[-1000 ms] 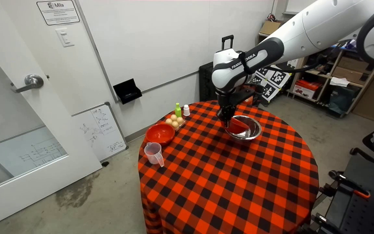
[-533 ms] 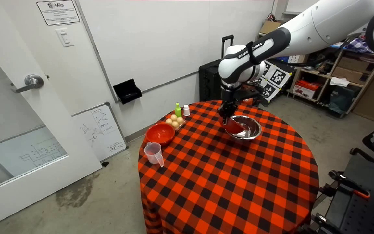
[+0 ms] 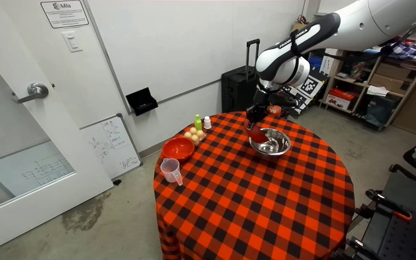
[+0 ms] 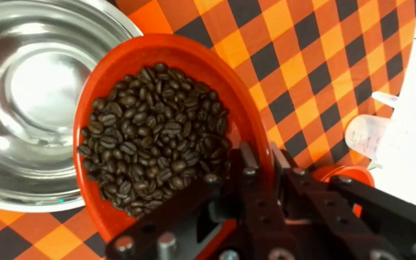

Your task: Pour the contents in the red bowl into the silver bowl

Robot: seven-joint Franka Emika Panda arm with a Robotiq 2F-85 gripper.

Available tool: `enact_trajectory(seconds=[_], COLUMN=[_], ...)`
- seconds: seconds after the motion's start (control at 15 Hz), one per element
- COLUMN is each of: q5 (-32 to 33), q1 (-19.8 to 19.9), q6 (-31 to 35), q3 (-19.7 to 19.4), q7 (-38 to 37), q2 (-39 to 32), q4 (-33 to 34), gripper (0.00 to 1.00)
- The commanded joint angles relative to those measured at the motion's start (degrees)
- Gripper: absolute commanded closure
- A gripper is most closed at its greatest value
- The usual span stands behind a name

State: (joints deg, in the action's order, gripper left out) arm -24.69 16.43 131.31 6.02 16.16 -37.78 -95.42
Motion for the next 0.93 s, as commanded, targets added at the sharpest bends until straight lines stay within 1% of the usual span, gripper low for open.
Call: enact_trajectory(seconds=[0.0,0.2,0.4,0.67,0.87], q5=[-6.9,-13.3,-20.7,-29.0,-32.6], q1=[3.0,4.9,6.3,5.8,4.6], q6=[4.2,6.1,4.9,4.6,3.7], q3=[2.2,3.4,3.7,1.7,-0.5], q7=[5.4,10.2,16.8,24.4,27.7], q2=[5.7,8.1,9.2,11.5,12.2], q4=[-7.2,-11.1,-12.4,-16.0,-17.0], gripper=[0.97,0.97,0.97,0.97,0.97])
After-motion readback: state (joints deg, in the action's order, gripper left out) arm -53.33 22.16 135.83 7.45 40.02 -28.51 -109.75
